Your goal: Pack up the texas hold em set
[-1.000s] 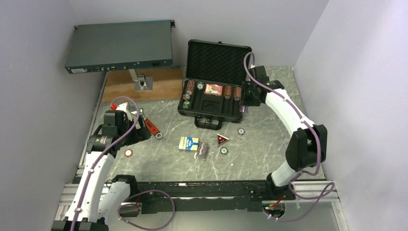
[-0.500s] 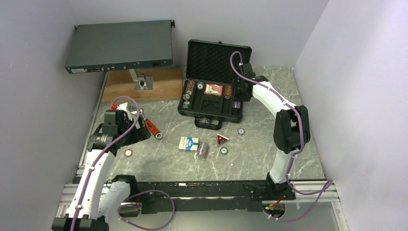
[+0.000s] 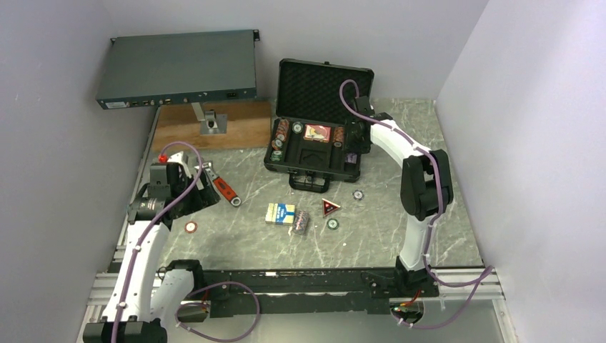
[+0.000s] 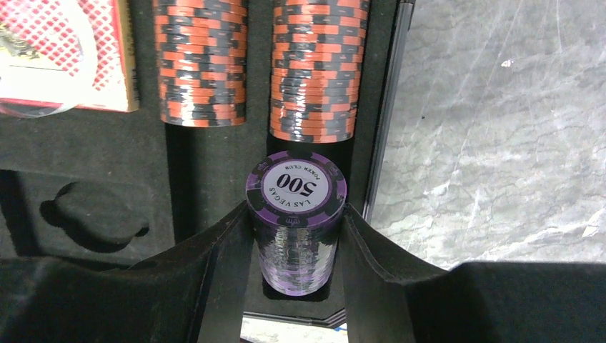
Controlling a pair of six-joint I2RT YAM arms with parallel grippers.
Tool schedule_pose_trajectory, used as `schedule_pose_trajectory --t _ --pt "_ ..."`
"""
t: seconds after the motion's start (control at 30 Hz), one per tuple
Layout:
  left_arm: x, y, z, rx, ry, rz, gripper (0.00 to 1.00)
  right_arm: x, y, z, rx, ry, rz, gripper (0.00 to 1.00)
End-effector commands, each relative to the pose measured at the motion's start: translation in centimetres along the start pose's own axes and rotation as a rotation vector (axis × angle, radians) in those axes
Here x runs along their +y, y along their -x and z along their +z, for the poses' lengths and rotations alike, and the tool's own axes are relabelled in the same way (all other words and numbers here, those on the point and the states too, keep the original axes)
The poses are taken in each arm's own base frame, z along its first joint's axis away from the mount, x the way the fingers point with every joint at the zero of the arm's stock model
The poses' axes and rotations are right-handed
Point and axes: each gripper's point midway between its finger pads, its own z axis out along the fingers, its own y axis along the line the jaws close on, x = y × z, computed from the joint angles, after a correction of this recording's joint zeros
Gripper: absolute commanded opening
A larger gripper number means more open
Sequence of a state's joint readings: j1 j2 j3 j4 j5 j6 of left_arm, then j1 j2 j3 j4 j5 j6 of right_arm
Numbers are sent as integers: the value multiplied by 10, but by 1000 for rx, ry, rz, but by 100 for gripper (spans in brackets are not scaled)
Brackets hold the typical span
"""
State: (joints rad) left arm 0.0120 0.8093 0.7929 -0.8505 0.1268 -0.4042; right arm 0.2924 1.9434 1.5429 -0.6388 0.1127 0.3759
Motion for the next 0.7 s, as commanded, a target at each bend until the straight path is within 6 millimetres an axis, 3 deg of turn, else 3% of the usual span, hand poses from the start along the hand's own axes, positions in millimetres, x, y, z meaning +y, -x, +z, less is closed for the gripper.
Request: schedule_pose_trajectory --t 0.0,0.67 --pt "-3 12 -2 -38 -22 9 88 6 22 -9 -70 3 41 0" --pt "-1 13 -2 -41 -9 -1 90 3 32 0 -62 -35 3 0"
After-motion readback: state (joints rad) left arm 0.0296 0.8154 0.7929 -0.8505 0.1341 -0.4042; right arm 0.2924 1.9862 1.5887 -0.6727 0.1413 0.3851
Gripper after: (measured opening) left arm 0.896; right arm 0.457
